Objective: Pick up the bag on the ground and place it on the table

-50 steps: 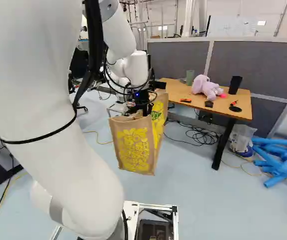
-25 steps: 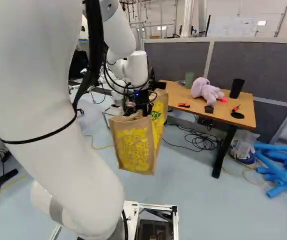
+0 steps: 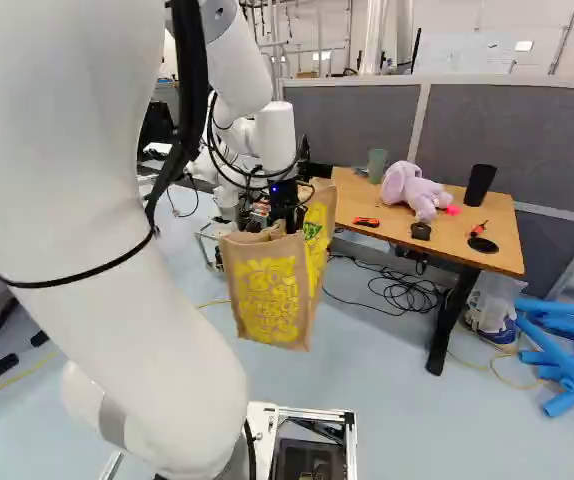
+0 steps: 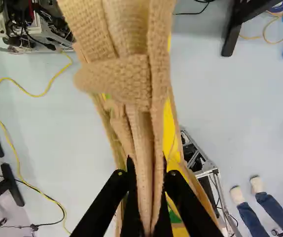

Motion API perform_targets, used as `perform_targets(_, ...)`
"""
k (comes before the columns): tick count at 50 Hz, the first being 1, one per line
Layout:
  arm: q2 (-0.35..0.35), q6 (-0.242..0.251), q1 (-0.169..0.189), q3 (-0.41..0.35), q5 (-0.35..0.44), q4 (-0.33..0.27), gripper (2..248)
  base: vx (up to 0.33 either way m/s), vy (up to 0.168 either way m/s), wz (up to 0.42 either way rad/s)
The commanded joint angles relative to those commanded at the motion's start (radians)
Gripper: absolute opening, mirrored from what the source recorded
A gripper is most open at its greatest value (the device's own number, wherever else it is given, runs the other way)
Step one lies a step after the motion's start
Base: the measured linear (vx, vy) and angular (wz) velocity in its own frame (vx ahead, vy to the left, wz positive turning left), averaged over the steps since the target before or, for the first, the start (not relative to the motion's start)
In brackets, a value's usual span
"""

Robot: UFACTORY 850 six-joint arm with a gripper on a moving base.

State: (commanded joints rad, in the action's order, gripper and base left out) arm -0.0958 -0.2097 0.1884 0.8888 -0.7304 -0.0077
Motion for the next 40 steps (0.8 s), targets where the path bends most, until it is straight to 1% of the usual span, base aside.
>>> perform_targets(40, -0.027, 0.000, -0.005, 0.031, -0.004, 0.000, 21, 0.007, 0.000, -0.001)
